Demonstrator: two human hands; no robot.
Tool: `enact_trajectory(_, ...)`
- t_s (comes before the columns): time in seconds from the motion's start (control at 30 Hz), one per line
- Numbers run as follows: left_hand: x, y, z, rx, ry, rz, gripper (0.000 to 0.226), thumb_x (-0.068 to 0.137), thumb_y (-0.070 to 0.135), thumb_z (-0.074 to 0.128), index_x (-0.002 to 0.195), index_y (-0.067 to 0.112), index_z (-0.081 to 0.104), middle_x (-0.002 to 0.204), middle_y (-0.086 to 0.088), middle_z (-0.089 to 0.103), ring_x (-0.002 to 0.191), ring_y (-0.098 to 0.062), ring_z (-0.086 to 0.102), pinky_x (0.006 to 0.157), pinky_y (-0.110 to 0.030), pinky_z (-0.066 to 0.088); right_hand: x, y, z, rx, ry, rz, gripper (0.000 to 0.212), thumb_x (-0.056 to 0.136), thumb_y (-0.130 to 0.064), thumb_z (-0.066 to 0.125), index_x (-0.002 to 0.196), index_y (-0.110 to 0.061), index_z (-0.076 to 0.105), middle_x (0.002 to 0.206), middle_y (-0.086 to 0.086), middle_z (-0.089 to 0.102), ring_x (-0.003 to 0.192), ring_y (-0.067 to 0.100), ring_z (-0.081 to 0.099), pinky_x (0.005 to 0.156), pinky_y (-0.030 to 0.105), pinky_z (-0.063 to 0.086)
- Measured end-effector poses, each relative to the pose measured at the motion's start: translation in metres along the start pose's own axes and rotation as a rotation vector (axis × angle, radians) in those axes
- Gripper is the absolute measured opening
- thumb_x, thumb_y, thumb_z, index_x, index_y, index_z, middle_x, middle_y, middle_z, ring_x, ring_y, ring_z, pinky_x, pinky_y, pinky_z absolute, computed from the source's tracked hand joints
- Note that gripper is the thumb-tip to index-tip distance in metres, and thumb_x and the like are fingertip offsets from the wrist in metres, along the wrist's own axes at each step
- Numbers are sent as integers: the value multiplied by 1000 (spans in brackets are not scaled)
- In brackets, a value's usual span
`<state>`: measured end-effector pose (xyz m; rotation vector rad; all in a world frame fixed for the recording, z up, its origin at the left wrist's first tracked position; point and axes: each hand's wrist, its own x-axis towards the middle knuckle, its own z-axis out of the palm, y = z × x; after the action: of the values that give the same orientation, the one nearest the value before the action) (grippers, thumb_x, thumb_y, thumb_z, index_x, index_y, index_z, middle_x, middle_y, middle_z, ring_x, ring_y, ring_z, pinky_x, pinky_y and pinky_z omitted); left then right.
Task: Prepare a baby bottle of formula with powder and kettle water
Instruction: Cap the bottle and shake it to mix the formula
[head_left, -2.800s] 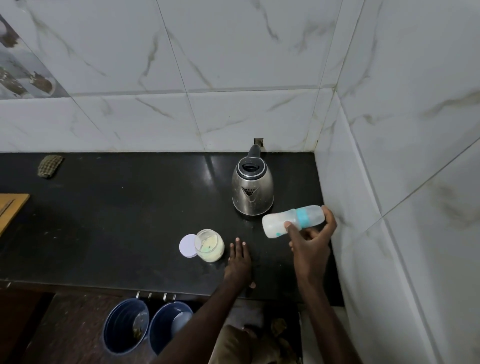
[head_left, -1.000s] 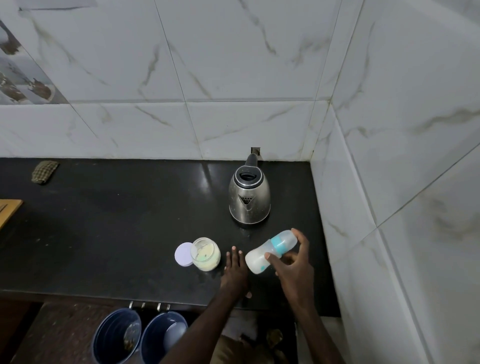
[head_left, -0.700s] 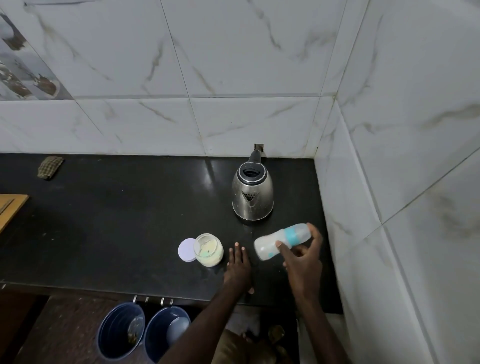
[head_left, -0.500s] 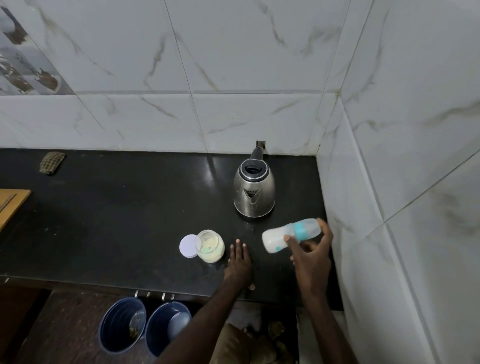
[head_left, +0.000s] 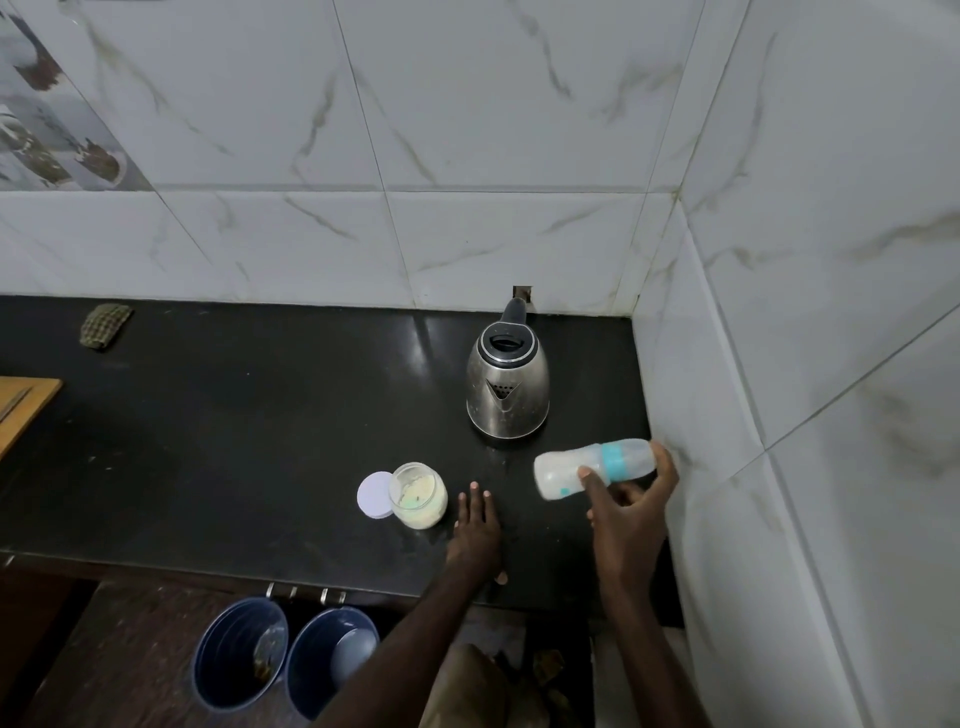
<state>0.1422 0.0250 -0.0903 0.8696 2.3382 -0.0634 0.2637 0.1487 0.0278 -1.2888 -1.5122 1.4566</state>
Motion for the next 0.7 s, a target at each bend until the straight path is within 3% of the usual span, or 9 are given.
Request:
enact_trajectory(0.17,-3,-1,-4,-70,-22,-10,137,76,23,90,162,2,-14,166,-20,-29,156,-41,-21,127,-53,15,-25,15,13,-140,-242,-21,90,80,-30,89,142,-62,31,145,-2,59,115,20,69,85,48,65)
enact_trajectory(0.33,1,-1,-1,-9,-11,-6,139,74,30,91,161,-4,-13,166,-27,-24,156,-45,-16,127,-53,16,1,-3,3,0,-16,-27,86,84,-28,86,148,-50,33,144,2,60,116,23,70,85,53,64)
enact_trajectory(0.53,0,-2,-1,-37,-18,-4,140,75,28,91,160,-2,-16,166,-23,-28,156,-43,-19,128,-53,16,-28,3,16,-86,-160,-40,90,82,-27,87,148,-53,32,145,1,60,118,23,69,87,51,64)
enact_trajectory(0.7,2,-4,2,-34,-1,-2,141,72,31,92,161,-3,-13,167,-25,-24,156,-43,-16,128,-53,18,-2,-13,3,53,37,-50,86,86,-25,85,150,-47,32,147,2,58,117,21,68,89,51,63)
